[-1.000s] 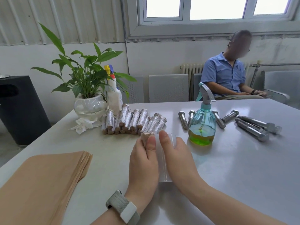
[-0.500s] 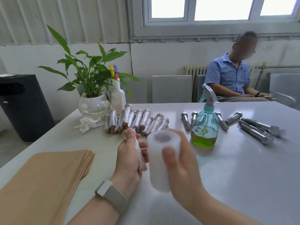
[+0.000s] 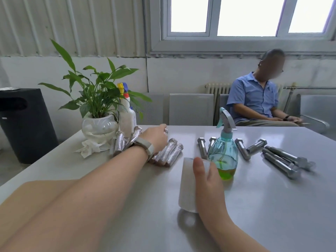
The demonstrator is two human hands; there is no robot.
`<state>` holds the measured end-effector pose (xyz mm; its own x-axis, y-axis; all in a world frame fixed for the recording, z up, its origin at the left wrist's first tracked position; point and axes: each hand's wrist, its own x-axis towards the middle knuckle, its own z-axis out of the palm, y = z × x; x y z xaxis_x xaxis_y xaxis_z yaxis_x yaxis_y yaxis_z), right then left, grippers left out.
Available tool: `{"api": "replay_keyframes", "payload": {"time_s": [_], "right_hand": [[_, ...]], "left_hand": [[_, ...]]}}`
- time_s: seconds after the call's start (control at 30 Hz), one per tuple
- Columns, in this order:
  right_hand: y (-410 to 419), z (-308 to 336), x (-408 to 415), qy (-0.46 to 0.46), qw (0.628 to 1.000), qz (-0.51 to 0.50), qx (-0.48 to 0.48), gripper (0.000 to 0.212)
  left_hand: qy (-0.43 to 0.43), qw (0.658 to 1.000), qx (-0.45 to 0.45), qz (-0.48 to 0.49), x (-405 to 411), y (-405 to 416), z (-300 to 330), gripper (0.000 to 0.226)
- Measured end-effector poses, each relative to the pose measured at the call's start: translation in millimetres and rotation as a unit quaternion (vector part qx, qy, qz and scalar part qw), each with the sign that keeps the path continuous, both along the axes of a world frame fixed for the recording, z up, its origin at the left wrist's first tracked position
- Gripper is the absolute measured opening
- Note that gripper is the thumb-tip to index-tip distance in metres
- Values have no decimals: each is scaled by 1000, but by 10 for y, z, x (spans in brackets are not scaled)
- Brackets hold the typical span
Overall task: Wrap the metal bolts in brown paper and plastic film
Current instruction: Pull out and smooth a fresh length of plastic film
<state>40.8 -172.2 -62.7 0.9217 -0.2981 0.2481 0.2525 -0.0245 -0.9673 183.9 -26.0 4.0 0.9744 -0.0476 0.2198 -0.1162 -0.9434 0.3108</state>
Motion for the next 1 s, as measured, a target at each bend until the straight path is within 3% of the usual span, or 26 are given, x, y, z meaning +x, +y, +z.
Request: {"api": "replay_keyframes", "payload": {"time_s": [0.23,0.47,0.53,0.6,0.73,0.87,1.0], "right_hand": [[-31,-90,120,1,1000,8,5,50],[-37,-74,111,8,1000,5,12,64],[-40,-52,97,18,1000,11,14,67],[-44,-35,84,29,999,19,20,72],[-36,25,27,34,995,72,56,73],[1,11,-16,41,988,132,67,65],[28,2,-47,6,989,141,43,59]], "left_hand": [[-56,986,156,37,149,-180,-288,32],[-51,986,154,47,59,-120,-265,37],[-49,993,94,44,-25,-64,-192,38],[-57,997,-32,39,-150,28,-85,35],[-96,964,-250,-12,-663,151,-28,18],[-67,942,-319,-79,-1248,158,-276,15],[-76,942,-308,-112,-1455,154,-511,16]]}}
